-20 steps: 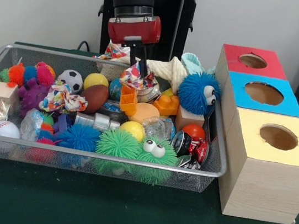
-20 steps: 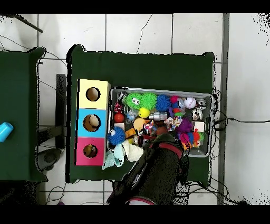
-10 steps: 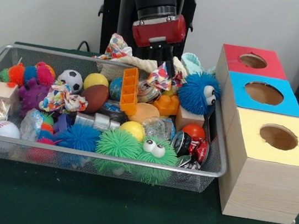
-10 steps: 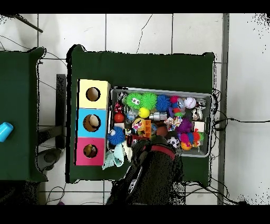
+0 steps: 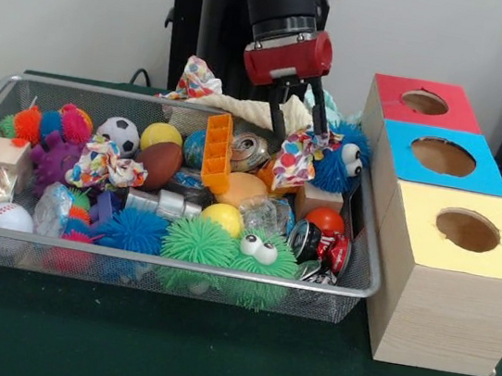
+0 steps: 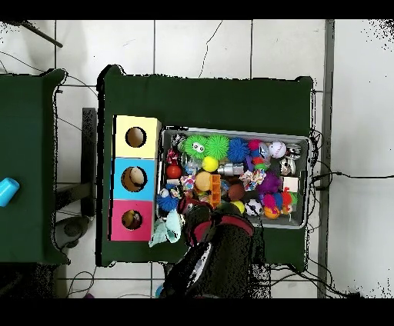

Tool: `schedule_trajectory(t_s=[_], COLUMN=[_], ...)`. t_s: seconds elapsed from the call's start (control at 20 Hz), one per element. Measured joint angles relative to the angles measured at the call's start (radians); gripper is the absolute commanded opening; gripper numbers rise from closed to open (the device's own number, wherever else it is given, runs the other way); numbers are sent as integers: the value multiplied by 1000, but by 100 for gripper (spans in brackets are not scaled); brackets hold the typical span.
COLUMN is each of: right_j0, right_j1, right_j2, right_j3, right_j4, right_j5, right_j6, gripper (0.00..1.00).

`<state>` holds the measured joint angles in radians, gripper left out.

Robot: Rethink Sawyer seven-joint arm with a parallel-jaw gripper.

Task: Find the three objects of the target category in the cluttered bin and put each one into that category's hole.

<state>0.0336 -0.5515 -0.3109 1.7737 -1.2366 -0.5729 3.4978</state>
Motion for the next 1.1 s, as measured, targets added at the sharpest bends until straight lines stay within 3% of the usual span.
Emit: schedule_trajectory(t_s=[0.2, 0.45, 0.5, 0.65, 0.7, 0.85, 0.9, 1.1], right_j0=[-27, -75, -97, -118, -138, -154, -169, -188], right_j1=[18, 70, 100, 130, 160, 184, 207, 223], right_j2=[-4, -36, -58, -84, -114, -142, -168, -197], right_j3=[0, -1, -4, -11, -22, -33, -43, -66], right_j4=[36, 100, 124, 139, 147, 149, 154, 176], right_j5=[-2, -25, -37, -41, -41, -41, -41, -68], right_j6=[-22, -148, -244, -358, -494, -617, -733, -882], gripper=[100, 100, 100, 100, 100, 100, 100, 100])
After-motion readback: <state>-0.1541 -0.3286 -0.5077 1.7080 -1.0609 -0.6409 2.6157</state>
